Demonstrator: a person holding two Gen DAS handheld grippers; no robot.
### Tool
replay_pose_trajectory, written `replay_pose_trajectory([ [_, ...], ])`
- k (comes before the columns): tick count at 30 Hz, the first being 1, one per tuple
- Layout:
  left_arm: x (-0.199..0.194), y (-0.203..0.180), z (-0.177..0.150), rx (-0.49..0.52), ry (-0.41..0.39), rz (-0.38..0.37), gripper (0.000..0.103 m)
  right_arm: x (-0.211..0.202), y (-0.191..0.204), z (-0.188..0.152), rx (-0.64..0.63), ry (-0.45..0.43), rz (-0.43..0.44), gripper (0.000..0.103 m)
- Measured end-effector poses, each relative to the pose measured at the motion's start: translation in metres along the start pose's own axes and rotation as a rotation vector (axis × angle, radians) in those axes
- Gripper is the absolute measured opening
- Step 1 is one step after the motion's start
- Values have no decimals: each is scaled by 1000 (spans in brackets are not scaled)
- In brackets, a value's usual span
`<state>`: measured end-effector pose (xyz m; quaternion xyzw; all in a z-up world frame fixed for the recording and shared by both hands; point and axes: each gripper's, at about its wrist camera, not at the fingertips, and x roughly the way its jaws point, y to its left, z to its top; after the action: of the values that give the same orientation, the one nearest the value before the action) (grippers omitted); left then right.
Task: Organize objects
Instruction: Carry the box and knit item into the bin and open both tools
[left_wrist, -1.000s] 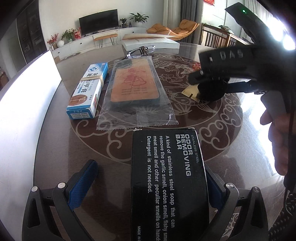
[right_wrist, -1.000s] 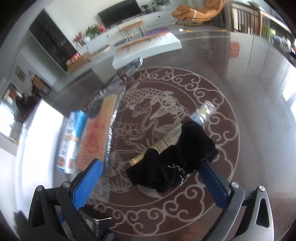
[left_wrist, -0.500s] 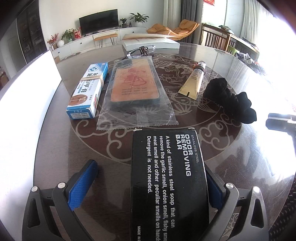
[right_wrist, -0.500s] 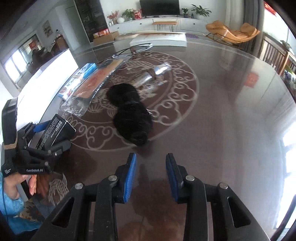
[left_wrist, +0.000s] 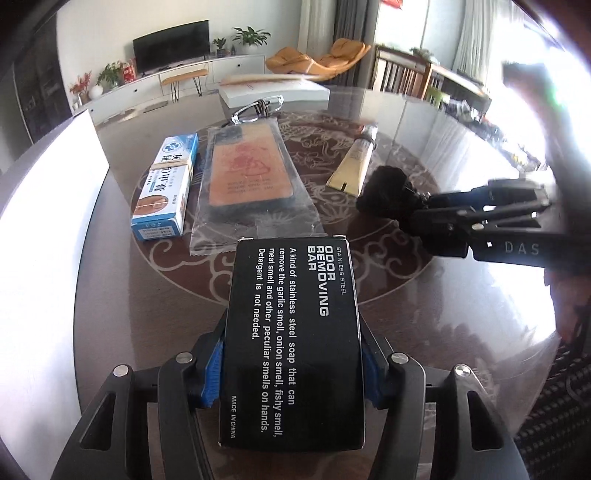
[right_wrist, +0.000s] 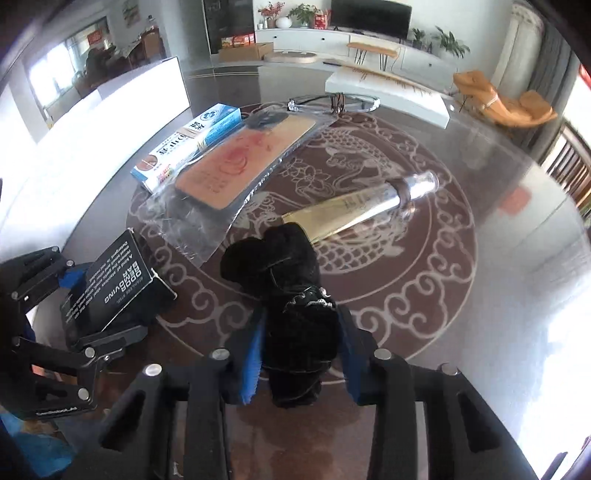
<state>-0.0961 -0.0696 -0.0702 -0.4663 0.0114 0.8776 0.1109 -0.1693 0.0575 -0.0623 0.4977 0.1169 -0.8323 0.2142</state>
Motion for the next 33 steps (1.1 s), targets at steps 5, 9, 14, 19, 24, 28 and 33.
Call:
replay_pose_trajectory([
  [5,-61,9,-2,-94,-74,-126,57,-43,-7,-16,120,-54,62,37],
  [9,-131,40,5,-145,-170,-137,58,-89,24,-1,138,-126,189,37],
  [14,-196,123,-5,-246,-226,59,58,-130,113,46,70,-228,417,37],
  [19,-210,218,-43,-409,-152,302,59,-122,223,91,-27,-199,631,37],
  [24,-182,281,-79,-608,62,438,76,-73,319,95,-206,-72,572,51],
  [28,-185,284,-91,-669,16,468,78,-72,332,74,-299,-107,428,71],
  [33,-188,256,-73,-627,-106,427,78,-85,267,59,-215,-247,318,90],
])
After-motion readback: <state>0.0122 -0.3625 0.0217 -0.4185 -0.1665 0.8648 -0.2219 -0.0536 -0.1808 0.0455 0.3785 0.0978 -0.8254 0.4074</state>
